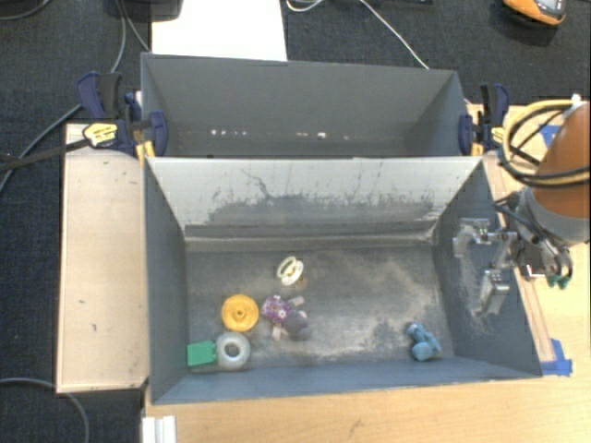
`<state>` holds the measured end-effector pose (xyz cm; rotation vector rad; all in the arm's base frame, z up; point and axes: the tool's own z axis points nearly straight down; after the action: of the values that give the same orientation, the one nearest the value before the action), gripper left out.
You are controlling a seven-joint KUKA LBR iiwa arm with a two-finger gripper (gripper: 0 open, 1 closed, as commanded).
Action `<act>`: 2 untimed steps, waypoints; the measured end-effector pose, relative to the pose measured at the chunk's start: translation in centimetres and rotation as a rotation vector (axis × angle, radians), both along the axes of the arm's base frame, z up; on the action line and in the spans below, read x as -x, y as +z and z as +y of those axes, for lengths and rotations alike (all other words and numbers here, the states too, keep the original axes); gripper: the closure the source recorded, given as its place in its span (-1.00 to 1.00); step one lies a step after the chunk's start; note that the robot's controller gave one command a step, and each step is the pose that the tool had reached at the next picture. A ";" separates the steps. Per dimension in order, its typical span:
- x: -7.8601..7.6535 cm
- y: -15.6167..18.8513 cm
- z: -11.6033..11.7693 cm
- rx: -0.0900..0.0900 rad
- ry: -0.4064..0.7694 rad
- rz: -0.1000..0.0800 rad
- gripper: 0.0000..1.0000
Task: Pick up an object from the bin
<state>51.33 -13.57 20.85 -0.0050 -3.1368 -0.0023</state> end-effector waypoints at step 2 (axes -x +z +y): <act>-0.2 0.3 0.0 0.002 0.007 -0.009 -1.00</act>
Offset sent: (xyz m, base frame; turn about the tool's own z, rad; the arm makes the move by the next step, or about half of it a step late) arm -0.0112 -0.0021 -0.1385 -0.1906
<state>51.51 -13.53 21.17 0.0059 -3.1457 0.0014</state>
